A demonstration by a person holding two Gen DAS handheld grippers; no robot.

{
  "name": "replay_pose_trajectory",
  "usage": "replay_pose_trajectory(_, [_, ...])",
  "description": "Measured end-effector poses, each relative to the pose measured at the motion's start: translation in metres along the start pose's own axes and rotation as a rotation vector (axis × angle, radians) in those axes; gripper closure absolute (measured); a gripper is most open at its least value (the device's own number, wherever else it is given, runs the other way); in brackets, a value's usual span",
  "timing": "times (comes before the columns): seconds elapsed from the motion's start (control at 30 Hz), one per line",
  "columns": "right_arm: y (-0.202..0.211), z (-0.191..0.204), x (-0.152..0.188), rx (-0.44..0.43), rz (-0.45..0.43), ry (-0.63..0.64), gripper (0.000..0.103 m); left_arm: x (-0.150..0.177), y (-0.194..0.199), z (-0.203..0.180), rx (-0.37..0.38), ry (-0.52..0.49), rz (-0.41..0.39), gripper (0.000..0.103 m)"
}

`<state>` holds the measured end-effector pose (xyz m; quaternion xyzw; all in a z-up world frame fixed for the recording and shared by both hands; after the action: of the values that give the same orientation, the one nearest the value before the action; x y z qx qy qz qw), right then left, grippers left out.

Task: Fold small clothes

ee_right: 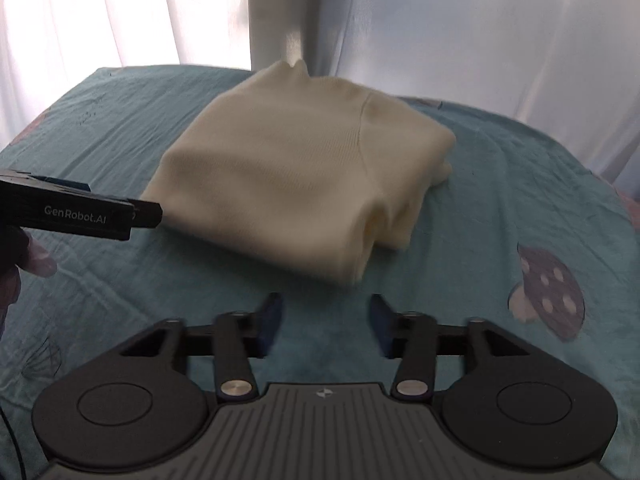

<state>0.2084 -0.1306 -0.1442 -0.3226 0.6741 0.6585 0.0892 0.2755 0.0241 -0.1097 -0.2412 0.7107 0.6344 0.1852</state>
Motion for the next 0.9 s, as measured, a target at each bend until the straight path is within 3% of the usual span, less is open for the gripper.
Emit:
replay_pose_trajectory(0.07, [0.015, 0.014, 0.018, -0.027, 0.027, 0.004, 0.020, 0.017, 0.010, 0.000, -0.020, 0.002, 0.029, 0.001])
replay_pose_trajectory(0.13, [0.024, 0.025, 0.036, -0.033, 0.082, 0.005, 0.004, 0.037, 0.018, 0.001, -0.046, -0.009, 0.064, 0.001])
replay_pose_trajectory(0.33, [0.035, 0.035, 0.074, 0.005, 0.242, -0.037, 0.004, 0.067, 0.031, 0.009, -0.120, -0.053, 0.121, 0.001])
replay_pose_trajectory(0.5, [0.046, 0.026, 0.069, 0.006, 0.210, -0.110, 0.004, 0.063, 0.039, 0.010, -0.164, -0.054, 0.133, 0.001])
replay_pose_trajectory(0.67, [0.047, 0.010, 0.051, 0.049, 0.281, -0.162, 0.004, 0.047, 0.050, 0.004, -0.129, -0.026, 0.114, 0.000])
replay_pose_trajectory(0.8, [0.051, 0.005, 0.037, 0.059, 0.261, -0.168, 0.004, 0.037, 0.053, -0.001, -0.104, 0.006, 0.111, 0.000])
replay_pose_trajectory(0.9, [0.052, 0.003, 0.027, 0.065, 0.255, -0.182, 0.004, 0.032, 0.051, -0.001, -0.136, -0.001, 0.131, 0.000])
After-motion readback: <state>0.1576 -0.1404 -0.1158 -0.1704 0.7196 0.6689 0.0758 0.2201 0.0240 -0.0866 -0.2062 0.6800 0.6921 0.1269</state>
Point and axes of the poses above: each gripper's, at about its wrist camera, not at the fingertips, and y roughly against the way its jaws point, z to its left, x to its underside, the point moved 10 cm from there along -y, roughly the way its jaws point, and after that the axes turned 11 degrees about y, right-handed, at the moved point
